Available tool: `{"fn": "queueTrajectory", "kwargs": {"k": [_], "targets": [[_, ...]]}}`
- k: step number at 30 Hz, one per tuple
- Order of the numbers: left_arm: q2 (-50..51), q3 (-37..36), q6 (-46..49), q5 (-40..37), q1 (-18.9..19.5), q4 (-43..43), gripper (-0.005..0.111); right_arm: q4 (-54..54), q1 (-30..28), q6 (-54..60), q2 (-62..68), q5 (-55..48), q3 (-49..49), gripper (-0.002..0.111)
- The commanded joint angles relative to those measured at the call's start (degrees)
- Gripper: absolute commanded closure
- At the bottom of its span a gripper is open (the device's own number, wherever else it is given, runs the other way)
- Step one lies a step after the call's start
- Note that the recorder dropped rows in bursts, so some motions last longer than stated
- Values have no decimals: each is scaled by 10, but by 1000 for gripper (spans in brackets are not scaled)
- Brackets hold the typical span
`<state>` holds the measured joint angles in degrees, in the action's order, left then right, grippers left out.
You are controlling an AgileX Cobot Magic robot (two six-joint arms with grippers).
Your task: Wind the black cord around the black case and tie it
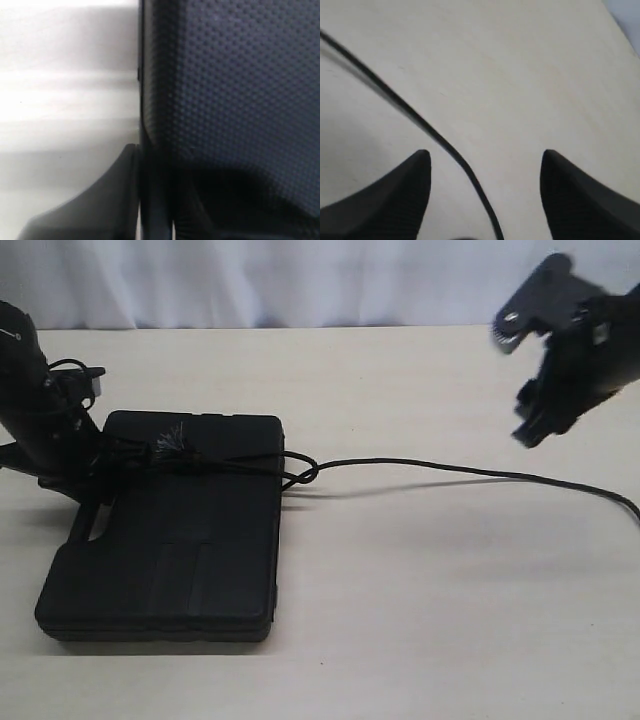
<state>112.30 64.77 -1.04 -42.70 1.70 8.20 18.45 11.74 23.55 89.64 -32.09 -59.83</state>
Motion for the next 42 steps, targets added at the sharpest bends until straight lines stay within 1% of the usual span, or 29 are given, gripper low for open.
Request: {"fn": "queueTrajectory", "kwargs": {"k": [1,2,4,5,7,9,11,14,18,21,22,23,25,26,27,29,36,42], "targets": [[-8,0,-1,11,3,0,107,50,120,56,82,29,-1,63],[-8,-1,-1,10,3,0,107,90,150,56,114,55,-1,68],[-8,-9,-1,19,3,0,107,172,189,56,143,81,-1,65],[-8,-14,-1,33,3,0,107,216,210,56,150,92,-1,62],[-8,-14,-1,41,3,0,107,250,226,56,158,106,-1,58],[-8,-14,-1,44,3,0,107,279,237,51,168,132,-1,56],[-8,-14,-1,50,3,0,107,328,237,2,182,153,-4,57],[-8,-14,-1,55,3,0,107,377,237,-73,196,142,-16,57],[-8,-14,-1,56,3,0,107,446,237,-143,223,143,-33,57],[-8,-14,-1,53,3,0,107,455,237,-163,247,137,-47,57],[-8,-14,-1,53,3,0,107,455,237,-169,253,129,-53,59],[-8,-14,-1,53,3,0,107,455,237,-180,257,115,-58,63],[-8,-14,-1,56,3,0,107,455,237,-221,264,85,-71,83],[-8,-14,1,58,3,0,107,455,237,-249,264,70,-77,96],[-8,-13,6,58,3,0,107,453,237,-279,262,58,-81,103],[-10,-11,10,56,3,0,107,452,235,-305,248,49,-86,104],[-45,-11,10,60,3,0,107,444,227,-303,184,18,-86,104],[-55,-13,10,50,3,6,107,388,181,-289,154,2,-85,104]]}}
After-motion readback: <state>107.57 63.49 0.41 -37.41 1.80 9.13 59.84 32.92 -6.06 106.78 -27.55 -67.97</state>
